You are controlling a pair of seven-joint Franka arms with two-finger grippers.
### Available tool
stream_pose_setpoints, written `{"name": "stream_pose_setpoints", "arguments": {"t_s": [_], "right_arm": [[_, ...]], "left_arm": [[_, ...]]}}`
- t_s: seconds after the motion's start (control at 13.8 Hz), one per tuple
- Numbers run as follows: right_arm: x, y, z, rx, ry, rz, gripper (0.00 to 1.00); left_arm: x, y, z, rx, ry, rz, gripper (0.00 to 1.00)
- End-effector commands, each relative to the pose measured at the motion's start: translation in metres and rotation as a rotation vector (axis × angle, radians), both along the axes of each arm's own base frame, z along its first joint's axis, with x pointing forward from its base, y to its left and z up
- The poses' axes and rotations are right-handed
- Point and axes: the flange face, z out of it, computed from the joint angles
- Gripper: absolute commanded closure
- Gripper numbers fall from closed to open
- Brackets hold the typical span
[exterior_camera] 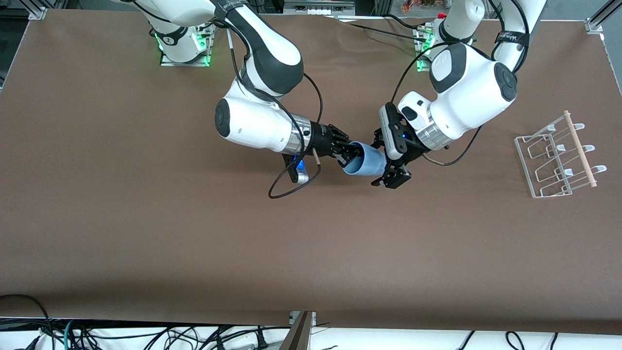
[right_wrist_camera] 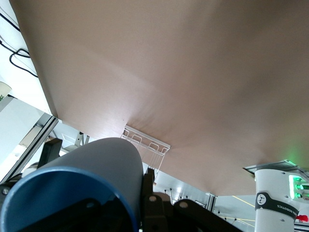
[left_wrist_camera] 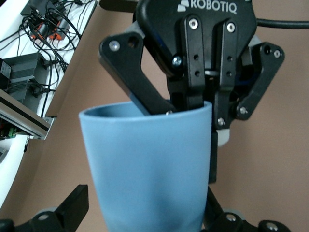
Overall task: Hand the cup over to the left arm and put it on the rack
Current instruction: 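Close the left gripper on the cup rim beside the right gripper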
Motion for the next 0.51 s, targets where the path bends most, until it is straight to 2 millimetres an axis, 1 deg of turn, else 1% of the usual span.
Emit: {"name": "stream_pose_setpoints", "arguments": {"t_s": [0.0,0.07,0.15,0.22,0.44], "right_arm": [[0.000,0.008,0.007,0.026,0.013,-0.006,1.00],[0.000,0.008,0.007,0.026,0.013,-0.006,1.00],[0.000,0.008,0.007,0.027,0.014,-0.006,1.00],[0.000,0.008,0.007,0.027,0.014,-0.006,1.00],[0.000,0.008,0.007,0.029,0.018,-0.009,1.00]], "left_arm": [[0.000,-0.005,-0.001,-0.028,-0.019,0.014,0.04],[0.000,-0.011,-0.006,-0.032,-0.015,0.009,0.34],[-0.002,-0.017,-0.007,-0.050,-0.010,0.011,0.58],[-0.003,-0.017,-0.007,-0.070,0.007,0.028,1.00],[-0.001,-0.014,-0.007,-0.080,0.014,0.038,1.00]]}}
